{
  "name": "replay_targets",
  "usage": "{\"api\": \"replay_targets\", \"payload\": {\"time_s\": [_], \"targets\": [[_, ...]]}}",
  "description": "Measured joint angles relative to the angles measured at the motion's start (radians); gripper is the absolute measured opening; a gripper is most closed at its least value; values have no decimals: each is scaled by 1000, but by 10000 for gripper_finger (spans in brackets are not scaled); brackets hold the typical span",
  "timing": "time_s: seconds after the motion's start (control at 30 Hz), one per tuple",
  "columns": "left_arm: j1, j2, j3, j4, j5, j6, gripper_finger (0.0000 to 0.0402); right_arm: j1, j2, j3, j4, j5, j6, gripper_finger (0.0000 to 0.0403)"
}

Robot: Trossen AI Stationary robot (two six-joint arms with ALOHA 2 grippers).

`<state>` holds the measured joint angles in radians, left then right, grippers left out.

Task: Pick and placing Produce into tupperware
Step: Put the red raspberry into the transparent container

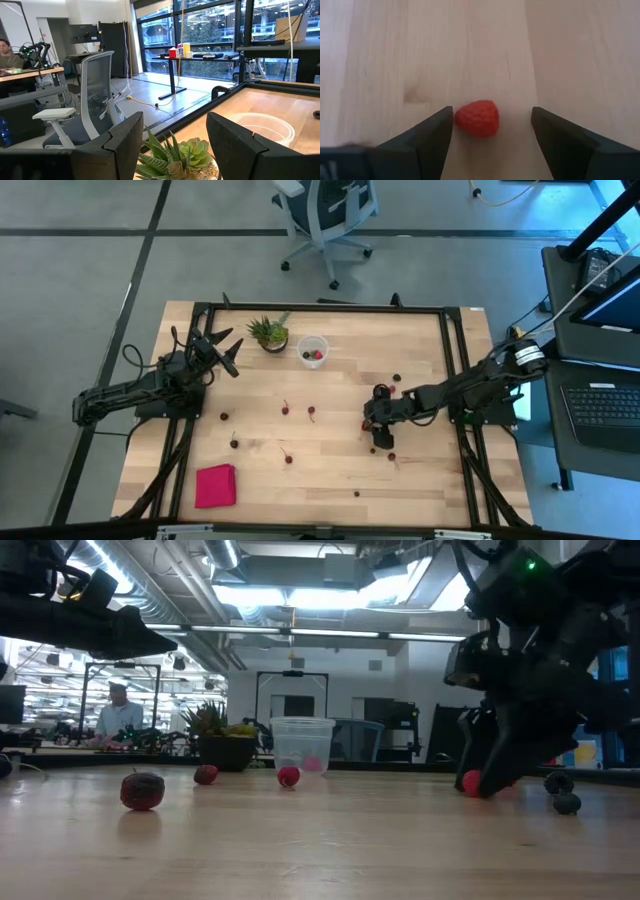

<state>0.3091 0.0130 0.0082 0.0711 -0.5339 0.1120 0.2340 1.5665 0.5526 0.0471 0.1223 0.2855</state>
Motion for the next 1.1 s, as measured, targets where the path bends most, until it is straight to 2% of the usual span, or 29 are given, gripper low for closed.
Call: {"api": "replay_targets", "payload": {"time_s": [0.2,0.57,0.7,0.87,1.1], "targets": [[0,0,0,0,0,0,212,0,26,2,14,9,20,247],[0,0,0,0,0,1,212,-10,21,18,-4,-3,-9,115],[0,0,0,0,0,1,212,-38,30,71,-35,-34,-52,114],[0,0,0,0,0,1,212,-103,27,186,-92,-24,-156,114],[0,0,0,0,0,2,212,-226,27,421,-224,-16,-372,114]]}}
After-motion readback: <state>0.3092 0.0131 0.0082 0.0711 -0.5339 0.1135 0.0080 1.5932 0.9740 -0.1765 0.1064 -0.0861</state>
